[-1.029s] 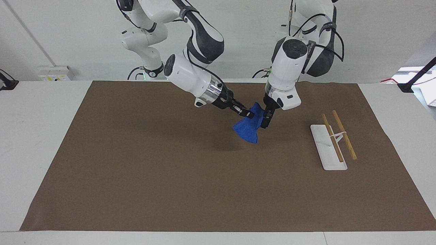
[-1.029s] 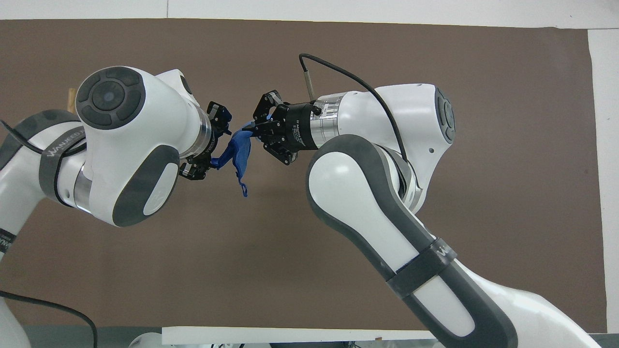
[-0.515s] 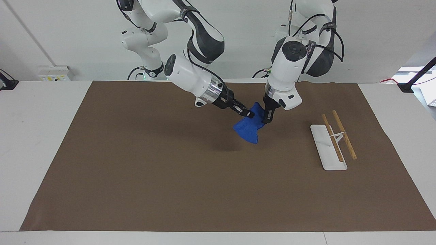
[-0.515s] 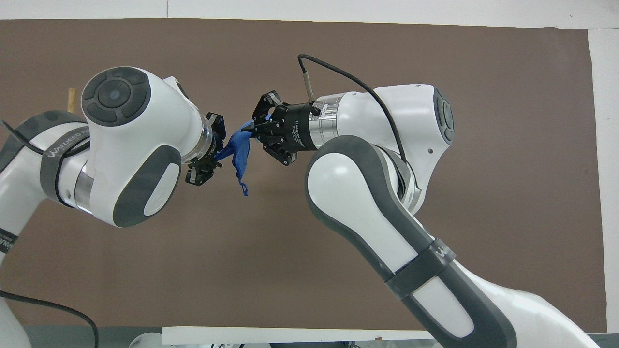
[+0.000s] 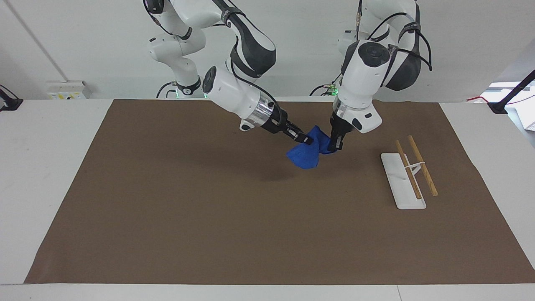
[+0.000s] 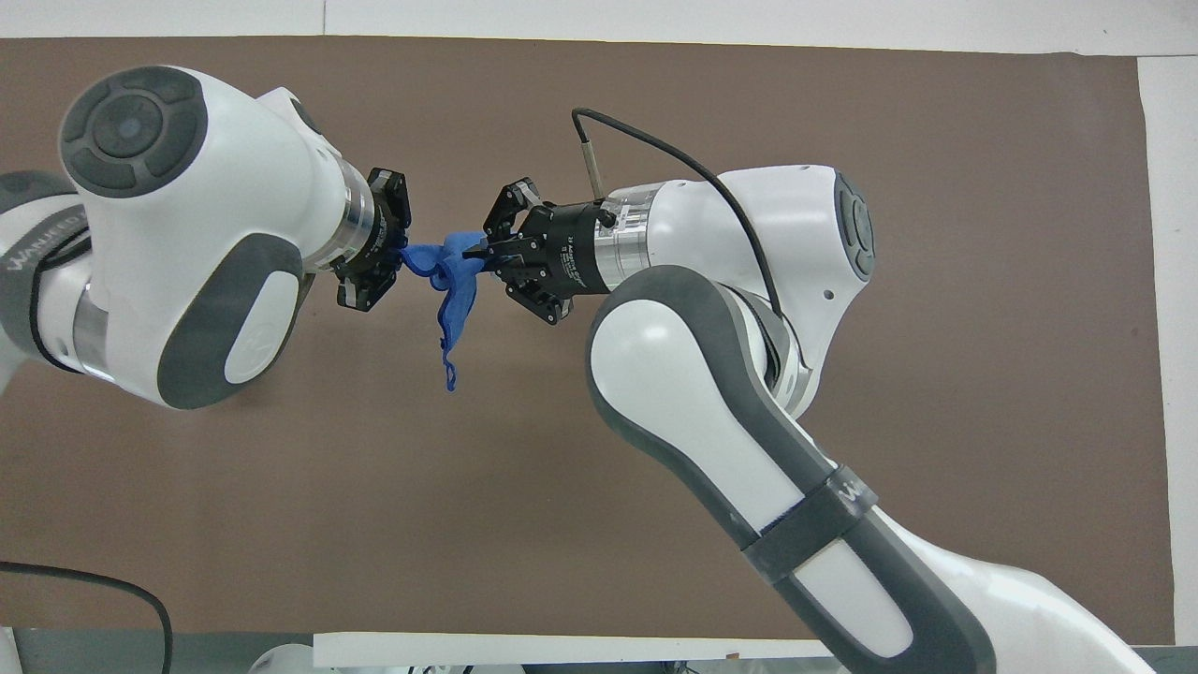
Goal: Right arm passes towel to left arm to hang
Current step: 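Open the right gripper and carry the towel with the left gripper, then drape the towel over the wooden rods with the left gripper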
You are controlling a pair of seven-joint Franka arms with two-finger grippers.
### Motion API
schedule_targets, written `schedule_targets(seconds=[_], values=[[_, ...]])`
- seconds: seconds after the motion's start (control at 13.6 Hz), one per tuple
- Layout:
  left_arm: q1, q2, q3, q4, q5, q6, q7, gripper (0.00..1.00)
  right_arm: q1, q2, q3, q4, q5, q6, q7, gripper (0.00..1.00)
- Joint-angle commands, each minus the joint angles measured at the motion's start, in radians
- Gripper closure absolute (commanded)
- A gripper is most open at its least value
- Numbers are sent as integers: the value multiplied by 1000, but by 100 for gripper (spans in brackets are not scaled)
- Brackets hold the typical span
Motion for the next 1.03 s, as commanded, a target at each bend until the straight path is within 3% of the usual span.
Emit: schedule_targets(seconds=[0.0,0.22,0.37,0.51,0.66,0.81,0.96], values=[[2,11,9,62,-6,-38,37,100,5,0,-6,6,-105,30,-59,0],[4,-36,13,60,3,-90,154,100,-48,0,-6,4,-499,12,-212,0],[5,-44,41,59,84,-130,199,100,-106,-5,-7,-8,-642,-36,-317,0],[51,-52,42,48,187,-139,250,100,-200,-11,-10,0,-811,-173,-457,0],[120,-50,42,46,213,-148,357,100,-298,-40,-7,17,-1005,-328,-632,0],[198,-52,42,30,245,-147,396,100,-364,-101,-9,17,-1068,-479,-732,0],[258,-91,42,-57,288,-124,396,100,-439,-181,-16,24,-1113,-597,-852,0]])
